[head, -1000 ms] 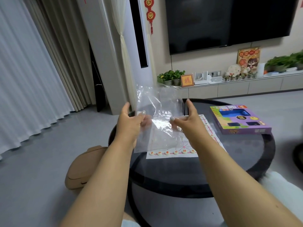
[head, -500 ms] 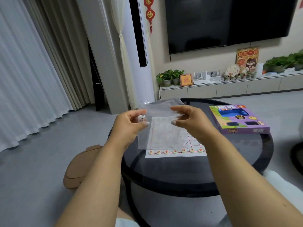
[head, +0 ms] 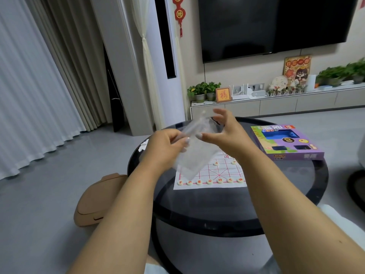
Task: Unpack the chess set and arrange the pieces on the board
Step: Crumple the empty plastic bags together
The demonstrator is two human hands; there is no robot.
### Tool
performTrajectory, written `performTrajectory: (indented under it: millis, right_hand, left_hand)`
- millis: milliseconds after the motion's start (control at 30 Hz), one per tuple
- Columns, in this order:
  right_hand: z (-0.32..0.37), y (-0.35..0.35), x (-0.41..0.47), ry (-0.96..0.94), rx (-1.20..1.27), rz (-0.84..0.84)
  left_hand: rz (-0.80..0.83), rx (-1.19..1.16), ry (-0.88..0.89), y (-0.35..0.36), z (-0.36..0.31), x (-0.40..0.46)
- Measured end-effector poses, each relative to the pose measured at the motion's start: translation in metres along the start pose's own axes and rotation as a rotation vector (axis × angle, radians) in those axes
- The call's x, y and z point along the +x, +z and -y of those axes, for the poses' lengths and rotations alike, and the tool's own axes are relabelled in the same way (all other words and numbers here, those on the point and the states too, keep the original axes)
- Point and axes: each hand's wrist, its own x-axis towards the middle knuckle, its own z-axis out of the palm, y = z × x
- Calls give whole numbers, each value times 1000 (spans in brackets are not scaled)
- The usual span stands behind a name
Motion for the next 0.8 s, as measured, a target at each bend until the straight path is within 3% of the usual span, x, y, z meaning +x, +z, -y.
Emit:
performTrajectory:
  millis: [133,233,267,400,500,667,800]
  right_hand:
    - [-18,13,-12,342,392,92]
    - [-25,17,-14,348,748,34]
    - [-25,18,-13,317,763,-30]
    - [-20,18,-16,150,449,-203]
    - [-14,17,-22,27,336,-153]
    - [-14,16,-25,-89,198,70]
    - [-18,11,-19,-60,14,66]
  left_hand:
    - [-132,-504,-189,15,2,-7]
    - [-137,-658,-270,24,2,-12]
    - [-135,-640,-262,25,4,-13]
    - [-132,-544,-187,24,9,-12]
    - [-197,-502,-181,25,6,-11]
    - [-251,-429,-152,26,8,-12]
    - [-168,-390,-137,19,15,-12]
